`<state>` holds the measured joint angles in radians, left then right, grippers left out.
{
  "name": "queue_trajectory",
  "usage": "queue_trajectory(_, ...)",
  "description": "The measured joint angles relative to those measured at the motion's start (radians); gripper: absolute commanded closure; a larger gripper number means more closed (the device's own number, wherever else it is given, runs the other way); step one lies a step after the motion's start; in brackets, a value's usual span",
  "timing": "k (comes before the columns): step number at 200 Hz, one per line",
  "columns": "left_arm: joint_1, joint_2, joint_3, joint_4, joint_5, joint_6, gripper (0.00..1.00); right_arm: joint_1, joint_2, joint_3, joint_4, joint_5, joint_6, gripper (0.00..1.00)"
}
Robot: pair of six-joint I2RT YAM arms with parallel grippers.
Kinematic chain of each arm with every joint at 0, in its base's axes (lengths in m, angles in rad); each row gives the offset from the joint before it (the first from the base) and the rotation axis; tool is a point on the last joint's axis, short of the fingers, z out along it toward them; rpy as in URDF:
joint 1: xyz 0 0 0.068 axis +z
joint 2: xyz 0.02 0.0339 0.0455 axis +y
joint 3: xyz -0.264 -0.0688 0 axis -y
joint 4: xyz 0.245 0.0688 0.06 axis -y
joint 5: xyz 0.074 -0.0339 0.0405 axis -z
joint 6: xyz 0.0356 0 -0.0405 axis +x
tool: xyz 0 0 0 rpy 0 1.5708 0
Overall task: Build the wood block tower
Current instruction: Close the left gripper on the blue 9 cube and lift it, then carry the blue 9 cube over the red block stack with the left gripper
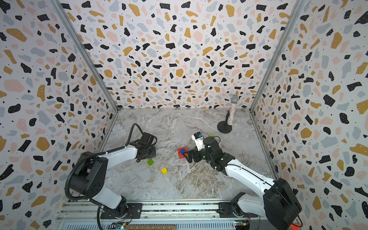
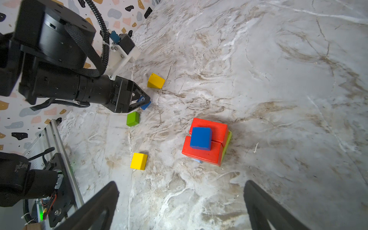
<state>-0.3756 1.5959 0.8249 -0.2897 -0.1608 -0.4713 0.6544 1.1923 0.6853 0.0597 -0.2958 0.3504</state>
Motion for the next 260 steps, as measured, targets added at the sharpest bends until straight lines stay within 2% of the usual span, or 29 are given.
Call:
queue_trajectory(67,0.000,0.015,0.000,0.008,0.005,-0.002,0.63,-0.003,0.000,-0.004,0.000,0.000,0.000,0.00)
queue_trajectory(123,0.002,0.014,0.000,0.014,0.006,-0.004,0.76,-0.003,0.000,-0.007,0.000,0.000,0.000,0.00)
queue_trajectory(213,-0.003,-0.052,0.020,-0.045,0.014,-0.011,0.77,-0.047,0.000,-0.019,0.005,-0.027,0.024,0.01)
queue_trajectory(260,-0.076,-0.087,0.127,-0.129,0.009,-0.002,0.77,-0.094,0.006,-0.020,0.009,-0.067,0.049,0.01)
